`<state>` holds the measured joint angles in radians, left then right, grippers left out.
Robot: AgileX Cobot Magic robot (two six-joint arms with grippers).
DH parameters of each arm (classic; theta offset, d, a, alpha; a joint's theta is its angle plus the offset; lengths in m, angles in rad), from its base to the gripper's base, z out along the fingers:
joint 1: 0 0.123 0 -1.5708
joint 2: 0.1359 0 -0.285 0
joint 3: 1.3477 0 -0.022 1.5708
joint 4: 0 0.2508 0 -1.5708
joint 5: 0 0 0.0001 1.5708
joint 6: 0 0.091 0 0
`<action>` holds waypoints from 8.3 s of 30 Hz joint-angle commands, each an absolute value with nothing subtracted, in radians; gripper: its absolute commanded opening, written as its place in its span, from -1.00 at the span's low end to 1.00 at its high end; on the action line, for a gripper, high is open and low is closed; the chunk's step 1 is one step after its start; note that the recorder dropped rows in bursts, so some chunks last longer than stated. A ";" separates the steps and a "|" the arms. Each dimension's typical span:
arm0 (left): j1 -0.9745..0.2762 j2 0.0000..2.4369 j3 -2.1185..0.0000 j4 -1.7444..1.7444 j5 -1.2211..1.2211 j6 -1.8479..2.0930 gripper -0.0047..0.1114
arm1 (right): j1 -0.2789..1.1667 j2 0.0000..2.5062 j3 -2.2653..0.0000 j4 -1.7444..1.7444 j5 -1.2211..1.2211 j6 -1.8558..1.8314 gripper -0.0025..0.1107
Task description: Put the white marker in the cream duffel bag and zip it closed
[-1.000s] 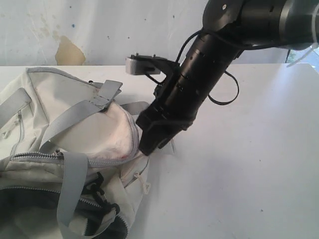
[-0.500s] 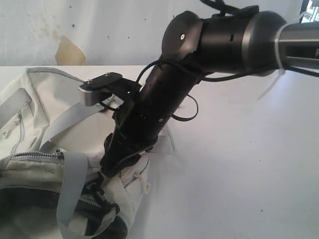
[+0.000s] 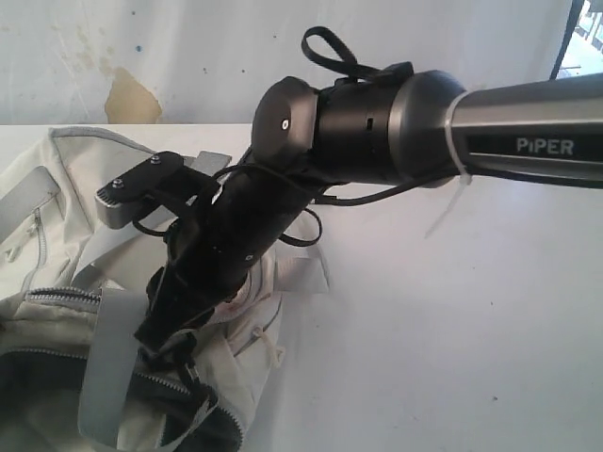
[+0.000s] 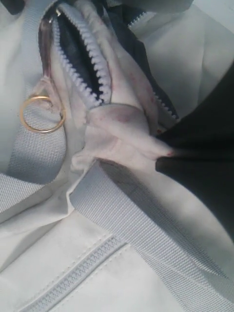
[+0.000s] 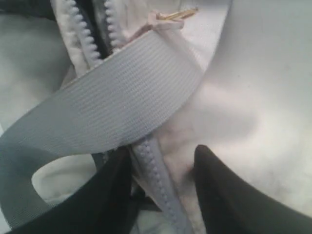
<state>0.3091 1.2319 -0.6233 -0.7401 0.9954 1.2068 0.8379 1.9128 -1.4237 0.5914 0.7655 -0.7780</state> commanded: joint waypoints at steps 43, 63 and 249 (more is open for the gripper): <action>0.306 1.221 -0.622 -0.782 0.997 1.211 -0.92 | 0.860 2.023 -1.617 0.725 0.762 -0.308 -0.40; 0.306 1.221 -0.622 -0.806 0.987 1.257 -0.92 | 0.807 2.023 -1.617 0.710 0.893 -0.125 -0.15; -0.141 1.019 -0.572 -0.763 0.674 1.068 -0.92 | 0.575 2.203 -1.773 0.523 0.278 -0.266 -0.96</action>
<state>-0.1396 1.0387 -0.5744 -0.8056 0.6469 1.0952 0.6149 2.1887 -1.7155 0.5403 0.2919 -0.2637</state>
